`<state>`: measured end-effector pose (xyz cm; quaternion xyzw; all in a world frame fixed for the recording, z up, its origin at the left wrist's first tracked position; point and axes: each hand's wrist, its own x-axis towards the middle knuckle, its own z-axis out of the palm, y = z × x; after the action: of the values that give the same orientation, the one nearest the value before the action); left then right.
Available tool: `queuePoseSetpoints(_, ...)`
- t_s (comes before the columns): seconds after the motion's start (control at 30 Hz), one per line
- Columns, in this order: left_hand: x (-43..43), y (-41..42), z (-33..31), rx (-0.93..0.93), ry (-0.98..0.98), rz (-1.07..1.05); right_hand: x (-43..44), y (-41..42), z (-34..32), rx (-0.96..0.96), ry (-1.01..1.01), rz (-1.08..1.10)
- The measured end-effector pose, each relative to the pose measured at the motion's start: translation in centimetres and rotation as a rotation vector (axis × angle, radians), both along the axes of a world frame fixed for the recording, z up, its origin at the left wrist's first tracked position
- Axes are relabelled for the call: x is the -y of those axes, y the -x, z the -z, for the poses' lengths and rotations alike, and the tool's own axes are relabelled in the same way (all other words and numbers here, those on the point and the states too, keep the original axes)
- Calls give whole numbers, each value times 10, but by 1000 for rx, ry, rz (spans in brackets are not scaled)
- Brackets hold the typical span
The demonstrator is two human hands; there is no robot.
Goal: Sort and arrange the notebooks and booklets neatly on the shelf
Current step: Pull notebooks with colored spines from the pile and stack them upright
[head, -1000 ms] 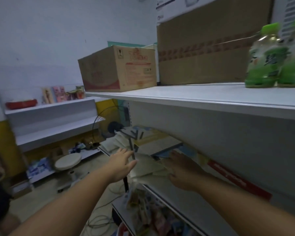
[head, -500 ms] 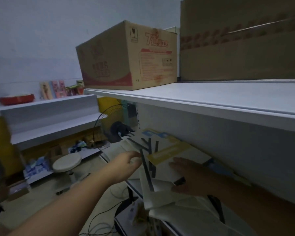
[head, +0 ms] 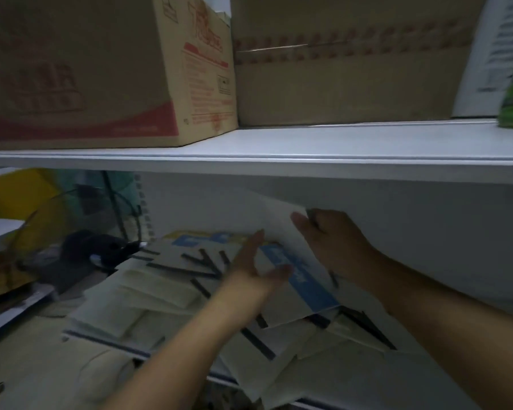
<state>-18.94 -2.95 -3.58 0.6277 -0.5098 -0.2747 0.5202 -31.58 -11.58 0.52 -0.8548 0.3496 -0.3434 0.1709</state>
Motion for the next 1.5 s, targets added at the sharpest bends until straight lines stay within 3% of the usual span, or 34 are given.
queuePoseSetpoints(0.07, 5, 18, 4, 19, -58, 86, -12, -3, -9, 91, -83, 8)
queuePoseSetpoints(0.13, 15, 32, 9, 29, 16, 100, -25, -3, -15, 144, -144, -2)
queuePoseSetpoints(0.27, 35, 49, 20, -118, 247, 73, -36, 11, -18, 192, -364, -141)
queuePoseSetpoints(0.43, 36, 68, 15, -250, 284, 137, -36, 39, -15, 200, -495, -202)
queuePoseSetpoints(0.5, 32, 64, 7, -386, 308, 25, -31, 49, -9, 221, -509, -198)
queuePoseSetpoints(0.6, 33, 31, -1, -479, 365, -239, -13, 64, 15, 244, -369, 9)
queuePoseSetpoints(0.7, 26, -20, -3, -530, 396, -405, 9, 69, 49, 2, -264, 205)
queuePoseSetpoints(0.8, 3, -63, 1, -667, 343, -399, 17, 48, 71, -281, -290, 214)
queuePoseSetpoints(0.9, -26, -82, 13, -806, 173, -346, 18, 20, 78, -408, -258, 196)
queuePoseSetpoints(1.03, -64, -83, 26, -814, -77, -380, 29, 2, 77, -446, -271, 200)
queuePoseSetpoints(1.17, -82, -78, 31, -807, -151, -388, 40, -3, 76, -240, -609, 56)
queuePoseSetpoints(1.37, -95, -88, 36, -725, -56, -460, 40, -6, 64, -63, -575, -17)
queuePoseSetpoints(1.5, -100, -92, 39, -734, -45, -468, 29, -10, 59, 268, -666, -3)
